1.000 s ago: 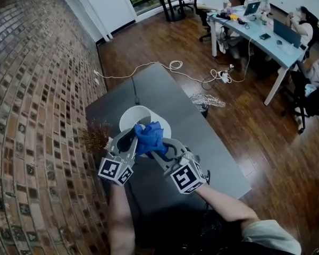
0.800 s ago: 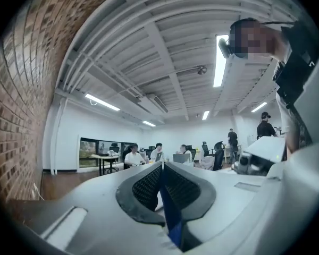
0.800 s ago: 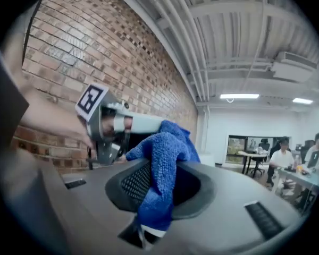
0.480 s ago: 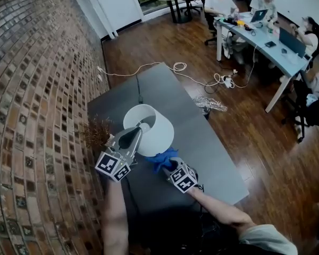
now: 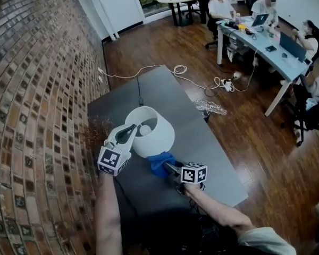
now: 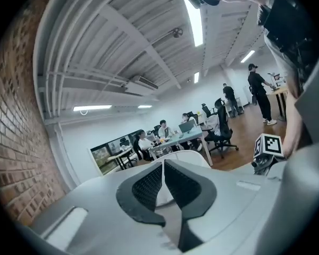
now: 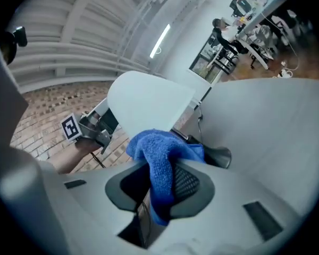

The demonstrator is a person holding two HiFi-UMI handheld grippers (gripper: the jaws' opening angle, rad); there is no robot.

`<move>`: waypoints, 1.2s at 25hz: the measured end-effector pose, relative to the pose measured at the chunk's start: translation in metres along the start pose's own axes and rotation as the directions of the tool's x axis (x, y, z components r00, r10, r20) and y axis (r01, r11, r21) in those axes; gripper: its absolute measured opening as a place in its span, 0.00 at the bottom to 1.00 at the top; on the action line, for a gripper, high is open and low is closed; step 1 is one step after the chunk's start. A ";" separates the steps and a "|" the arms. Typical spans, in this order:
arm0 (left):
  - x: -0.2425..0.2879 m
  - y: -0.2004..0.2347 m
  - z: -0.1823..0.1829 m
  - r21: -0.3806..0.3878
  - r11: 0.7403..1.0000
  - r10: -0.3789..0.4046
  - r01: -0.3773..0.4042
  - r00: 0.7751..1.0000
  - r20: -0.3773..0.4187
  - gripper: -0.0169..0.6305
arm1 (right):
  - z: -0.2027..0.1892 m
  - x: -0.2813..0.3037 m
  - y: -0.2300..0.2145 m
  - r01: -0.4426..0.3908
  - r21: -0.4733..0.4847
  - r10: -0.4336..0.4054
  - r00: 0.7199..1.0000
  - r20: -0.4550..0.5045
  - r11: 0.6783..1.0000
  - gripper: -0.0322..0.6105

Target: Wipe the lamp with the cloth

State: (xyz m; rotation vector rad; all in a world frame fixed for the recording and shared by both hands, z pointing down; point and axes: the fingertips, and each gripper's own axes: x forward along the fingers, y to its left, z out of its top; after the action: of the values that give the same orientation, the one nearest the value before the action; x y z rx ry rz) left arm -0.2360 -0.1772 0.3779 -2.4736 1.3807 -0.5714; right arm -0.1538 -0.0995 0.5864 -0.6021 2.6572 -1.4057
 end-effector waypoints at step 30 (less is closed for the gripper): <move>0.001 0.002 0.024 -0.274 0.959 0.121 -0.073 0.979 0.164 0.08 | 0.156 -0.015 0.031 0.293 -0.665 -0.228 0.956 0.185 0.687 0.20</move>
State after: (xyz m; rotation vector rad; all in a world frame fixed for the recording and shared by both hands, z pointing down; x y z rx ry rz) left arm -0.2261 -0.1787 0.3561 -2.5650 1.5846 -0.1423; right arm -0.1105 -0.2000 0.4696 -1.1052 3.0623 -0.3189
